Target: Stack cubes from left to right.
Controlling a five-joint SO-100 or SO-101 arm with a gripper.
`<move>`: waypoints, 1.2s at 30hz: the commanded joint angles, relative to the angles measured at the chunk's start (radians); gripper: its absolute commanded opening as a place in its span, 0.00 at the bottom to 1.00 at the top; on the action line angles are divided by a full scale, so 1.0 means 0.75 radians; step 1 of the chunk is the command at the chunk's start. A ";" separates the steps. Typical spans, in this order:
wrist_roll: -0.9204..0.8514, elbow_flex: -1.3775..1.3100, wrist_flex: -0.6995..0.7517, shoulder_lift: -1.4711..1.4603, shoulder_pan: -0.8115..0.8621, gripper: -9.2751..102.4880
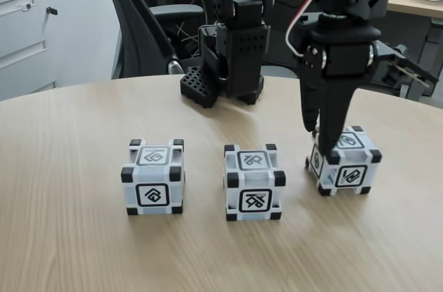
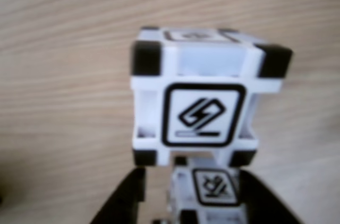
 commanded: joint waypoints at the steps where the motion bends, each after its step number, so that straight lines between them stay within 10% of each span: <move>1: -0.014 -0.055 0.008 0.012 -0.008 0.33; 36: -0.090 -0.043 -0.002 -0.033 -0.333 0.41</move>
